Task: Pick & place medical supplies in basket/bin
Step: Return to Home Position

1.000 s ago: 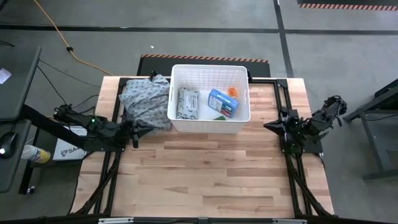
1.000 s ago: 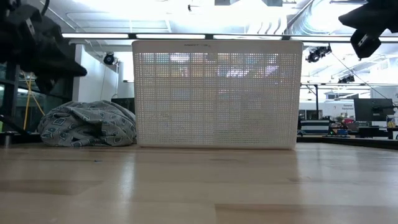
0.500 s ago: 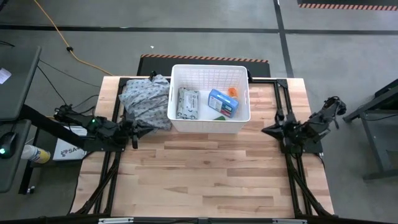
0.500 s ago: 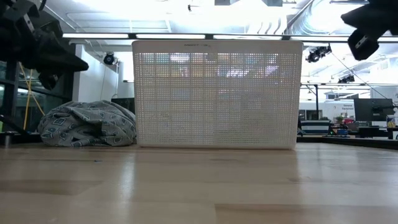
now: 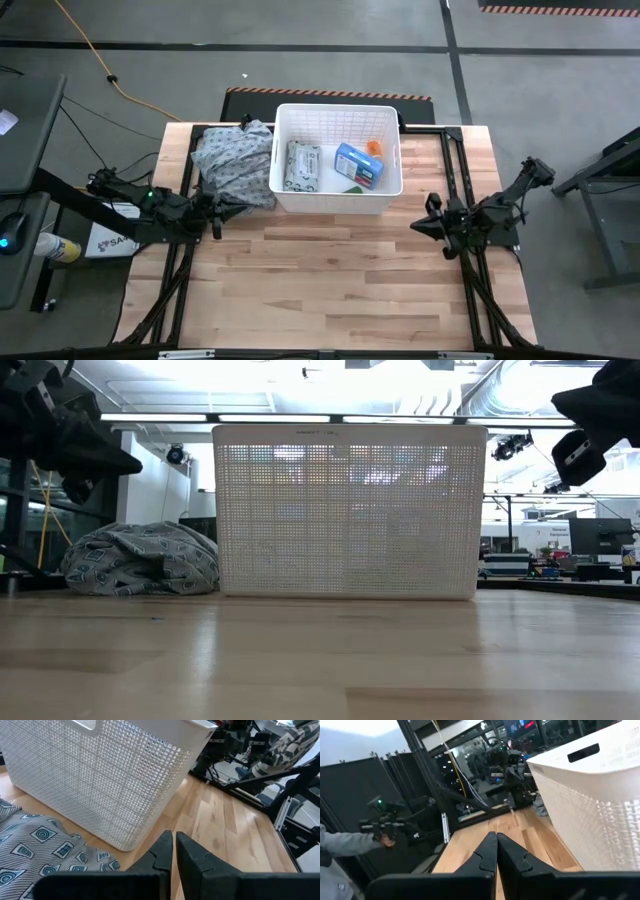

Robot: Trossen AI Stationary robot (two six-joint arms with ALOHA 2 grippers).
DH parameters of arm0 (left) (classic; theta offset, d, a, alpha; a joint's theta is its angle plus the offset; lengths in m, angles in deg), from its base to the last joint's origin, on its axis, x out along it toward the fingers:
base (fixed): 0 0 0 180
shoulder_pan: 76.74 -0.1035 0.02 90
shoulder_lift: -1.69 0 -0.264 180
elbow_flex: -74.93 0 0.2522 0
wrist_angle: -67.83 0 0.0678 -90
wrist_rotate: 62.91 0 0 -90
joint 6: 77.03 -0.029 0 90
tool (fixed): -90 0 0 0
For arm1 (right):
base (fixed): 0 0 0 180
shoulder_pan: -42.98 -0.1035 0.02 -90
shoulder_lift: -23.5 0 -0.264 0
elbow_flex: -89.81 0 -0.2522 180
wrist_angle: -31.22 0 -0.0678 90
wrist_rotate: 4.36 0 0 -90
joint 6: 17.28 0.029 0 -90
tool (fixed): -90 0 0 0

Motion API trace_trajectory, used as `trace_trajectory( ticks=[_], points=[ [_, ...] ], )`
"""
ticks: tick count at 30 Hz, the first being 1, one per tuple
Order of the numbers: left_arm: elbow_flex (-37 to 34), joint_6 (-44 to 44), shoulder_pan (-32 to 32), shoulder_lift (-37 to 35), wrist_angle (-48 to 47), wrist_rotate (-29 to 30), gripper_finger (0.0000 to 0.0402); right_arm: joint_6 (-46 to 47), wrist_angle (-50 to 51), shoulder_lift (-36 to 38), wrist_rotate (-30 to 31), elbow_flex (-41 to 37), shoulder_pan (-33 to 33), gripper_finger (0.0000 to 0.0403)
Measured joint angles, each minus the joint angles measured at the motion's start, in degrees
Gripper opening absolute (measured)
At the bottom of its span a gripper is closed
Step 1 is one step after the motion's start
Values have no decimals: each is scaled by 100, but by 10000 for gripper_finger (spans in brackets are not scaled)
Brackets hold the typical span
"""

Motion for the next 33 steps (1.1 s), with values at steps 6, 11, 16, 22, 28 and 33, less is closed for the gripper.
trace_trajectory(
  ticks=[6,11,16,22,28,33],
  points=[
    [0,-23,-2,0,1,-85,60,6,80,3,-120,0,0,0],
    [2,-144,0,0,-2,-181,60,-111,237,1,-169,-5,0,0],
    [2,-396,0,0,-2,32,60,-298,259,-15,-195,-9,2,0],
    [2,-596,0,0,-76,566,60,-501,272,-15,-236,-11,0,0],
    [4,-575,0,0,72,347,60,-580,280,-15,-217,-13,2,0],
    [7,-722,0,0,355,-714,60,-582,283,-15,-207,-15,2,0]
  ],
)
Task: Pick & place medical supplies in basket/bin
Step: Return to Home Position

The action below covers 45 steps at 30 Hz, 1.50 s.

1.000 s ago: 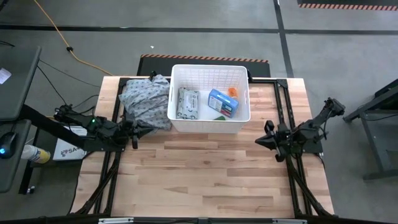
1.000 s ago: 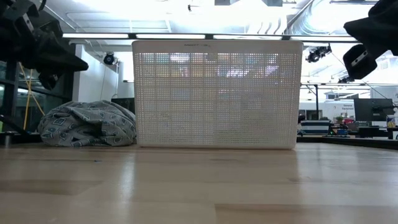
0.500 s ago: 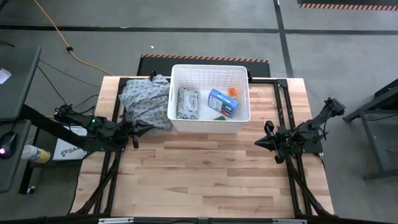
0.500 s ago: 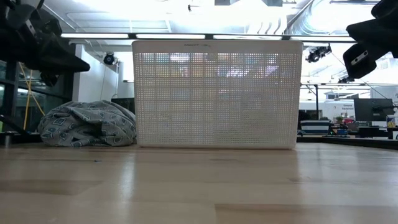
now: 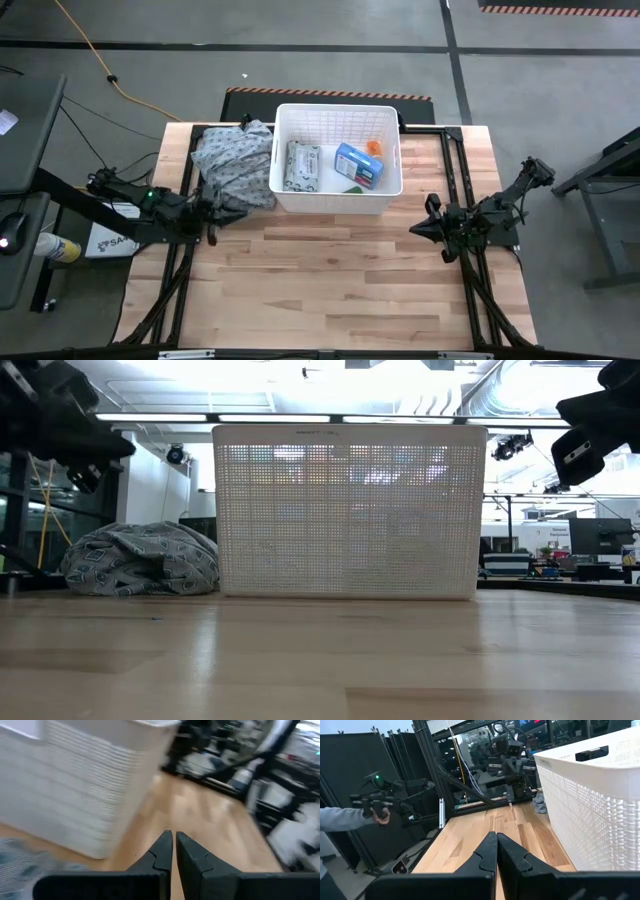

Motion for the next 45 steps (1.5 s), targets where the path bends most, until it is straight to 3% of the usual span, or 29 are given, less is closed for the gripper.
trace_trajectory(
  ticks=[8,13,24,45],
  points=[
    [-27,-62,0,2,225,-886,60,0,4,0,14,-3,0,0],
    [-302,46,0,143,541,-1110,60,-1,11,-1,16,-3,0,0],
    [-339,-456,0,212,698,-1068,60,-164,9,-44,38,-7,0,0],
    [-343,-471,0,212,692,-1063,60,-566,7,-44,46,-9,0,0]
  ],
)
